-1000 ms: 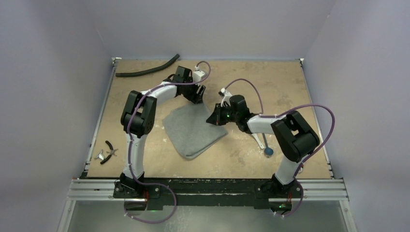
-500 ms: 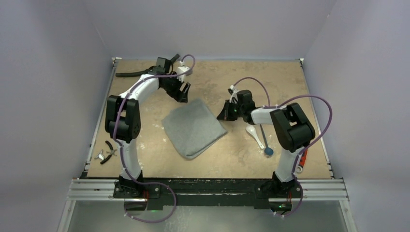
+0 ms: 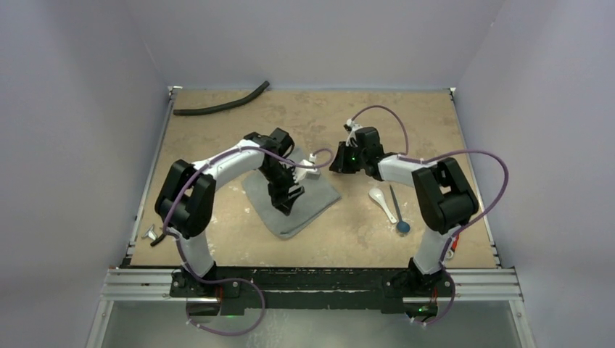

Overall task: Fold the napkin into a case and place the utensils inside
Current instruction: Rotate the lower triangle-folded napkin at the center of the board, then pick up the lower triangle-folded napkin from the center of the board.

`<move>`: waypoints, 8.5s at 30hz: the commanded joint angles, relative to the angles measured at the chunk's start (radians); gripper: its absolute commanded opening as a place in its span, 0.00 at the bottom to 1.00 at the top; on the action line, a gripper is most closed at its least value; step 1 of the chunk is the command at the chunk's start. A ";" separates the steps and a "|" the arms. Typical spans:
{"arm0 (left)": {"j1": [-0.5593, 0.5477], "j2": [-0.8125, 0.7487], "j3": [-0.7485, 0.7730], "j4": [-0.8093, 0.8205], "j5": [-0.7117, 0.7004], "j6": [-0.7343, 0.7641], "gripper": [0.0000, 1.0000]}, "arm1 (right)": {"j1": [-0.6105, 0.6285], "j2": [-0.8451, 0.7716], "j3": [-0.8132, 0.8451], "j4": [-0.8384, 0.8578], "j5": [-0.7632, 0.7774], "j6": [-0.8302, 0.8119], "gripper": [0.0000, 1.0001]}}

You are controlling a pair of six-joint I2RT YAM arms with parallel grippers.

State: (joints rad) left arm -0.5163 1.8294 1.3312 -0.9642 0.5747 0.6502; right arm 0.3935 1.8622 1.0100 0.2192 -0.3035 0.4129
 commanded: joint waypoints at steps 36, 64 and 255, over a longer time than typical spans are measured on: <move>-0.255 -0.265 -0.257 0.108 -0.257 -0.199 0.62 | 0.116 -0.297 -0.286 0.011 0.080 0.057 0.34; -0.372 -0.260 -0.399 0.258 -0.395 -0.226 0.40 | 0.107 -0.271 -0.247 -0.028 0.068 0.056 0.02; 0.205 -0.322 -0.389 0.342 -0.111 0.688 0.99 | 0.323 -0.698 -0.319 -0.223 0.295 -1.045 0.99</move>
State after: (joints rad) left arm -0.2886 1.5517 0.9810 -0.7120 0.4816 1.2049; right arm 0.7139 1.1893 0.7097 -0.0143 0.0410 -0.4984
